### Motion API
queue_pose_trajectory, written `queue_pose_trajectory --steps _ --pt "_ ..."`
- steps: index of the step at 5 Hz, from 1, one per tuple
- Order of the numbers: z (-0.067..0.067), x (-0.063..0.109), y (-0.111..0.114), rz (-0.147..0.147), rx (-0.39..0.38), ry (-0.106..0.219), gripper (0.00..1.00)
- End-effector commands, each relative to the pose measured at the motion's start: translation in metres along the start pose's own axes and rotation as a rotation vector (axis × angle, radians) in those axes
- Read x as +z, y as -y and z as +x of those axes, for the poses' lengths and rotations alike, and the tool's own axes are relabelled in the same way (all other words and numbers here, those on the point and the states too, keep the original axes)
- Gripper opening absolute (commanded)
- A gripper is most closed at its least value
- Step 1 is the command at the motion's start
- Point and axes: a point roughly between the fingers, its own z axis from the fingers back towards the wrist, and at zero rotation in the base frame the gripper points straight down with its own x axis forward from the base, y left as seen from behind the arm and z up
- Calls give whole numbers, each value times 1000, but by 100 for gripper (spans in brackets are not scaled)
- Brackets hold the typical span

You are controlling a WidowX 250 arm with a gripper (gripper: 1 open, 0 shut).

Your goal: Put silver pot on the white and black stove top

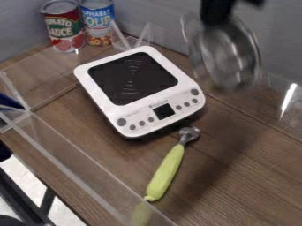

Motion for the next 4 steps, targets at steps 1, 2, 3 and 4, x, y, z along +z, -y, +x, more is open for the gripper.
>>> queue_pose_trajectory --steps 1,2,3,4 --pt "6 -1 -52 39 96 29 0" --pt "17 -9 -34 47 119 23 100" --pt "26 -18 -32 54 173 10 100" --pt "29 -29 -33 59 236 -21 100"
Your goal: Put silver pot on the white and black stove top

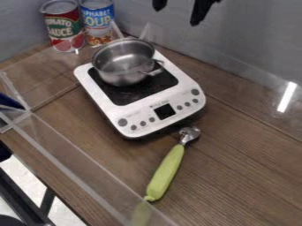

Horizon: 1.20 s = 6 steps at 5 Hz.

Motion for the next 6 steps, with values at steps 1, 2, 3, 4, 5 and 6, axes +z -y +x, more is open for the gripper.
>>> queue_pose_trajectory --steps 1,2,3,4,5,6 --pt "3 2 4 22 -35 55 100" --pt "5 -16 13 34 -100 48 100" --pt "16 -31 12 32 -135 40 100" --pt "26 -42 9 36 -193 41 100" --pt "24 -41 14 51 -295 39 100" --pt "21 -42 18 65 -375 29 100"
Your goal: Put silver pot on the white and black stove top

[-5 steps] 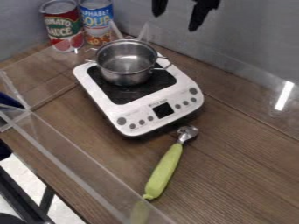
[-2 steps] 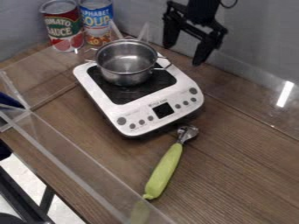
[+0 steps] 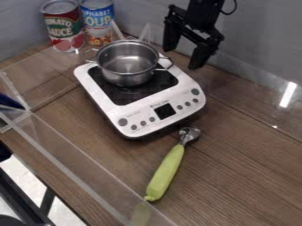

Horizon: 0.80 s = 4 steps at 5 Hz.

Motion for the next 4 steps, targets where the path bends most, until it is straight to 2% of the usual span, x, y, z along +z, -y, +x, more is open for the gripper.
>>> queue_pose_trajectory --steps 1,3,4 --pt "-3 22 3 42 -94 48 100" --pt "6 33 14 50 -109 12 100" --pt "13 19 22 59 -169 3 100"
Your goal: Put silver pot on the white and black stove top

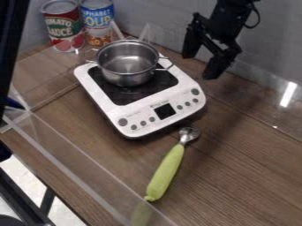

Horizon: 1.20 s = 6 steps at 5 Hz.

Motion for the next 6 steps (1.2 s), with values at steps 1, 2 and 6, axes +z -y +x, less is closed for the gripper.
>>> queue_pose_trajectory --steps 1,2,6 --pt "-4 33 -7 32 25 90 100" --pt "-7 44 -9 33 44 121 100" --pt "-20 94 -27 22 251 174 100"
